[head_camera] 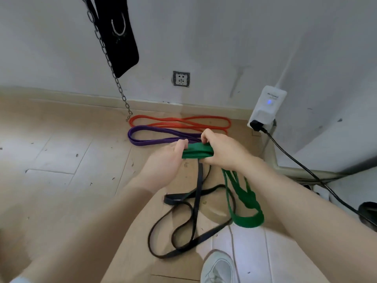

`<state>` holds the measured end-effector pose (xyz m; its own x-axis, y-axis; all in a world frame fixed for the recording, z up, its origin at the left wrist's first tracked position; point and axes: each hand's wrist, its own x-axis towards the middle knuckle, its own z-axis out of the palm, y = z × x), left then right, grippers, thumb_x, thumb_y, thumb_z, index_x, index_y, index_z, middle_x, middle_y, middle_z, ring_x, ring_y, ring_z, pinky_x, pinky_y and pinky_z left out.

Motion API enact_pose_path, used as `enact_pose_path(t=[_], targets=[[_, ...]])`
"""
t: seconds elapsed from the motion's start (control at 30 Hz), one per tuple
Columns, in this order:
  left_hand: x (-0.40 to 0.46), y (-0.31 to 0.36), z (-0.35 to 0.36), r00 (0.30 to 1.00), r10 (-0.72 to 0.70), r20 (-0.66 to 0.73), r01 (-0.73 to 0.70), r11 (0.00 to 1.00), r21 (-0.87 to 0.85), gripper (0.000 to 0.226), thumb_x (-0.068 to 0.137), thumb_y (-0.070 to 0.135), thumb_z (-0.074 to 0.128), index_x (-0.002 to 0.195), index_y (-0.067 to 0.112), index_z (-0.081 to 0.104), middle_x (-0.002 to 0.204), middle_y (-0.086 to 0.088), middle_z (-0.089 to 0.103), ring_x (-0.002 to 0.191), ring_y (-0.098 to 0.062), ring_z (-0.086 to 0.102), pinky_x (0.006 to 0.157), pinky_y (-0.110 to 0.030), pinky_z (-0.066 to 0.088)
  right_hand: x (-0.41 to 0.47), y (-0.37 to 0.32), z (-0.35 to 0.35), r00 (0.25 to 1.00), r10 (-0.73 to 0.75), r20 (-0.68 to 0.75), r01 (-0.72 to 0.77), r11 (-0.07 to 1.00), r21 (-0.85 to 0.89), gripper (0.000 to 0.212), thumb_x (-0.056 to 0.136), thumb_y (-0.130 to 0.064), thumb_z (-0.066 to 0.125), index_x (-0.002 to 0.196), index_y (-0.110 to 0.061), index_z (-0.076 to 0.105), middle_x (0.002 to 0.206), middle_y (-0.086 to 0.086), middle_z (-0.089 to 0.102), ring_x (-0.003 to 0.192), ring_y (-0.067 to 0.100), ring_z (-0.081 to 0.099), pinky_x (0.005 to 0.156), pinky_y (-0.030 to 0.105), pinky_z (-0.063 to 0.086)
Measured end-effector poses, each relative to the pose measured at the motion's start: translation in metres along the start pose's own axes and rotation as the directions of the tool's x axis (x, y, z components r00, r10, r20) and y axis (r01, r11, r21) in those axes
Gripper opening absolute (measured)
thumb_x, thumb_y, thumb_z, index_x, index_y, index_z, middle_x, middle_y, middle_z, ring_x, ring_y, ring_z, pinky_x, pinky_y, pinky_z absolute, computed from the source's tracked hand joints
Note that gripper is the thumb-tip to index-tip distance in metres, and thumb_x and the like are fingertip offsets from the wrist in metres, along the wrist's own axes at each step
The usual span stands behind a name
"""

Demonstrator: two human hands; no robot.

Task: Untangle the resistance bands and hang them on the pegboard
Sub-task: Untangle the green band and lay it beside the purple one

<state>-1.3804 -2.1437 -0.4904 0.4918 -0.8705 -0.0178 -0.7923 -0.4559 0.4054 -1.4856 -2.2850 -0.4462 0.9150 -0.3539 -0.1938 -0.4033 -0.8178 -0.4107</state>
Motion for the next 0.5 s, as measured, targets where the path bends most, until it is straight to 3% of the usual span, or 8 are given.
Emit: enact_pose_path(t=[0.17, 0.37, 0.5], targets=[[0.036, -0.099, 0.026, 0.996, -0.065, 0.053, 0.051, 0.972, 0.231, 0.048, 0.091, 0.006, 0.049, 0.136, 0.016, 0.035, 0.14, -0.003, 0.043, 0.133, -0.023, 0.033, 0.108, -0.035, 0.031, 0.114, -0.017, 0.08, 0.993, 0.002, 0.116, 0.006, 0.998, -0.068, 0.028, 0.084, -0.014, 0.059, 0.102, -0.021, 0.038, 0.088, -0.005, 0.051, 0.069, 0.014, 0.051, 0.053, 0.026, 0.033], [0.066, -0.219, 0.101, 0.956, -0.243, 0.163, 0.176, 0.923, 0.342, 0.036, 0.087, 0.007, 0.051, 0.121, 0.017, 0.043, 0.124, -0.003, 0.053, 0.116, -0.024, 0.045, 0.1, -0.034, 0.033, 0.221, -0.02, 0.234, 0.98, 0.078, 0.182, -0.052, 0.988, -0.147, 0.029, 0.091, -0.01, 0.049, 0.116, -0.018, 0.038, 0.105, 0.008, 0.06, 0.086, 0.028, 0.057, 0.063, 0.037, 0.045], [0.073, -0.267, 0.138, 0.919, -0.327, 0.22, 0.227, 0.895, 0.383, 0.03, 0.088, 0.008, 0.048, 0.117, 0.015, 0.044, 0.118, -0.005, 0.056, 0.114, -0.028, 0.047, 0.095, -0.034, 0.034, 0.245, -0.018, 0.287, 0.979, 0.019, 0.201, 0.022, 0.979, -0.2, 0.037, 0.091, -0.025, 0.054, 0.125, -0.015, 0.043, 0.126, 0.009, 0.054, 0.115, 0.028, 0.051, 0.089, 0.038, 0.041]])
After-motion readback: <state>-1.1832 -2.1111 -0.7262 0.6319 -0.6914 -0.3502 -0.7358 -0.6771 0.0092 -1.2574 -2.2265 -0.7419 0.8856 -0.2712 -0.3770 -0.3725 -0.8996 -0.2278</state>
